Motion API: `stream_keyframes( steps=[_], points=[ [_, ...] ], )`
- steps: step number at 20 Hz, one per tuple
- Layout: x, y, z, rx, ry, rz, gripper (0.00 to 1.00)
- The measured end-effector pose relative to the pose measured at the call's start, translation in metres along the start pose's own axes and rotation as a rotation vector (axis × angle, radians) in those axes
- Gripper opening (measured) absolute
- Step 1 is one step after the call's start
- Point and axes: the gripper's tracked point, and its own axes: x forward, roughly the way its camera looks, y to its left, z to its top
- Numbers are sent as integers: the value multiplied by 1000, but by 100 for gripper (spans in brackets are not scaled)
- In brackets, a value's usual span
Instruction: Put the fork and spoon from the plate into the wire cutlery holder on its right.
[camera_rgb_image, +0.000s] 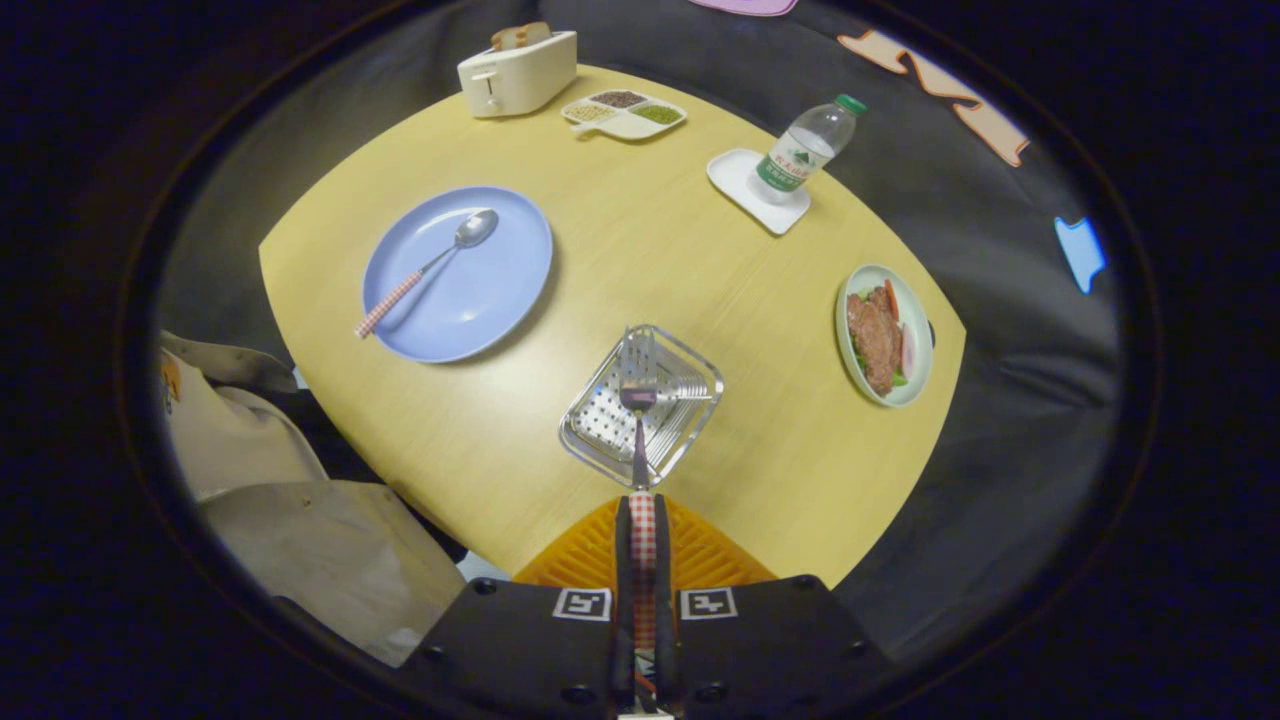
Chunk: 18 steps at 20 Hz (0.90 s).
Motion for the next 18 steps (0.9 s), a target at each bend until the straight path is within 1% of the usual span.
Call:
stream_keyframes(
  steps=[3,10,15,18],
  points=[
    [6,-2,-9,-34,59,1,11],
    [25,1,-13,-79,194,27,11],
    [34,2,-9,-71,233,20,11],
    [40,3,-2,-39,230,14,11]
  ],
)
